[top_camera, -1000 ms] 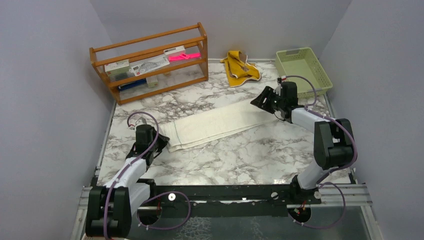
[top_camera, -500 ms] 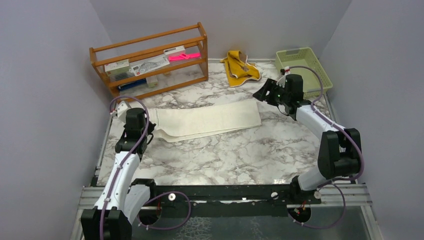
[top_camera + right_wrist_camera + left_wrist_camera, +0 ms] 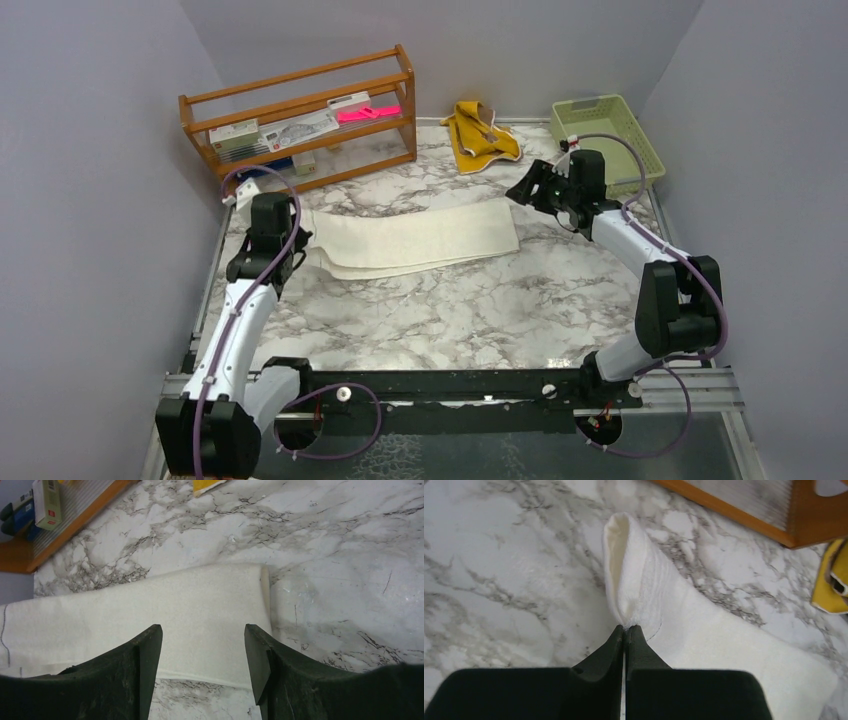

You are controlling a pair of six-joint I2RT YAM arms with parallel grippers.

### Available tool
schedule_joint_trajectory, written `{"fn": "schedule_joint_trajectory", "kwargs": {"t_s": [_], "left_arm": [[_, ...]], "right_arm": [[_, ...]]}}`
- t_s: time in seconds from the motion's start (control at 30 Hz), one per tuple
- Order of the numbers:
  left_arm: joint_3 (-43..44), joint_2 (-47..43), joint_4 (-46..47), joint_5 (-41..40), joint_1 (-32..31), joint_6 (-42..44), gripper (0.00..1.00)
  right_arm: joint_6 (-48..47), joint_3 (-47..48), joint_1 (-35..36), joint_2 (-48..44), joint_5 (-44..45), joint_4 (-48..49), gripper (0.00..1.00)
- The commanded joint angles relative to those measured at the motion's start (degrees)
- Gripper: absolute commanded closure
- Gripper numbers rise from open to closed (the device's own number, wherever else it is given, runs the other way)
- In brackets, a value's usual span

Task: Roll the towels
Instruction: Fold the towel at the center of the board.

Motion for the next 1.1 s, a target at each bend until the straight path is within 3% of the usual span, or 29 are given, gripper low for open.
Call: {"fn": "schedule_joint_trajectory", "kwargs": {"t_s": [0.0,0.13,0.37,0.73,1.07], "left_arm": [[6.99,6.48,1.44,5.16,-6.68,0.96,1.00],[15.51,15.75,1.77,1.30,-18.93,1.29,1.00],[34.13,33.77,1.80,2.20,-30.38,3.29,1.00],[58.81,59.57,-0.15,9.62,-39.12,5.77,1.00],[66.14,66.31,-0.15,13.64,-41.35,3.59,1.00]], "right_arm": [[0.84,1.32,-0.26,-2.75,5.00,-2.40,0.38],[2.29,3.16,-0.26,-6.44,12.51,-6.09,0.34],[1.30,7.05,-0.93,-11.03,18.71,-12.71,0.28],[0.52,7.45,-5.53,-18.15,21.70,-17.40,0.25],[0.01,6.76,-6.05,-19.97,21.73,-17.66,0.25]]}}
